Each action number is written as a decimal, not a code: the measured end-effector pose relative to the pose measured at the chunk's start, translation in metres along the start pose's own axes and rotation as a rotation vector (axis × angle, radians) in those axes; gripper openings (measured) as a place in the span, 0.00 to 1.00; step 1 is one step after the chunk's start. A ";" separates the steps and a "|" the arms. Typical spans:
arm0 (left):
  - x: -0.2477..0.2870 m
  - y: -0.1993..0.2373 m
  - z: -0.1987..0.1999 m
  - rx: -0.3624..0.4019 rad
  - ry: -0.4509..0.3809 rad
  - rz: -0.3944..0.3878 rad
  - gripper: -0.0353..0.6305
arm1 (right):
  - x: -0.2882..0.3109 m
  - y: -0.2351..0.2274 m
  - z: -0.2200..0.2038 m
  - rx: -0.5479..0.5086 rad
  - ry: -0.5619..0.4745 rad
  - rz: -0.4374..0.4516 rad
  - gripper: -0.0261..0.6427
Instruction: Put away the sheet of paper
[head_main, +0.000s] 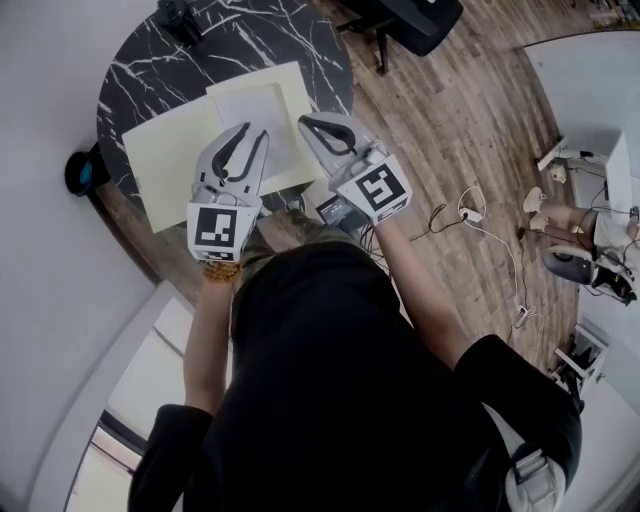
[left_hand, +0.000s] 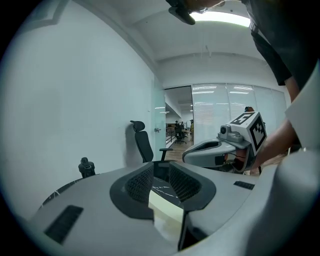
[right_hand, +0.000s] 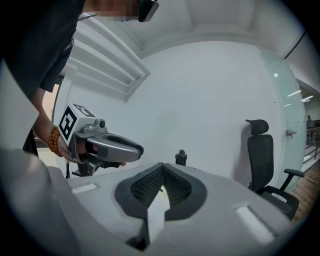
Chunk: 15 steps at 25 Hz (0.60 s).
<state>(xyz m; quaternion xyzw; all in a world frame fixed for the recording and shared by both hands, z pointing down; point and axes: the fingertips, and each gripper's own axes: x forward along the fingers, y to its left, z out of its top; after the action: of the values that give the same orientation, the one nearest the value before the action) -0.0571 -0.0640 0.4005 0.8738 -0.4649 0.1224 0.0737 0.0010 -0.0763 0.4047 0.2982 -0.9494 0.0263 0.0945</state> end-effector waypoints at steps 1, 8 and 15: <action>0.000 0.001 0.000 -0.006 -0.003 0.002 0.21 | 0.001 0.000 0.001 -0.003 -0.001 0.002 0.04; -0.007 0.002 0.012 0.009 -0.046 0.015 0.15 | 0.005 -0.003 0.017 0.032 -0.038 0.001 0.04; -0.011 0.002 0.022 0.010 -0.062 0.015 0.10 | 0.007 0.001 0.040 0.030 -0.080 0.029 0.04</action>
<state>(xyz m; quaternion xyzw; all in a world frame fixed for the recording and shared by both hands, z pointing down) -0.0613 -0.0619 0.3769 0.8741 -0.4727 0.0980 0.0542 -0.0121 -0.0839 0.3665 0.2865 -0.9562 0.0300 0.0518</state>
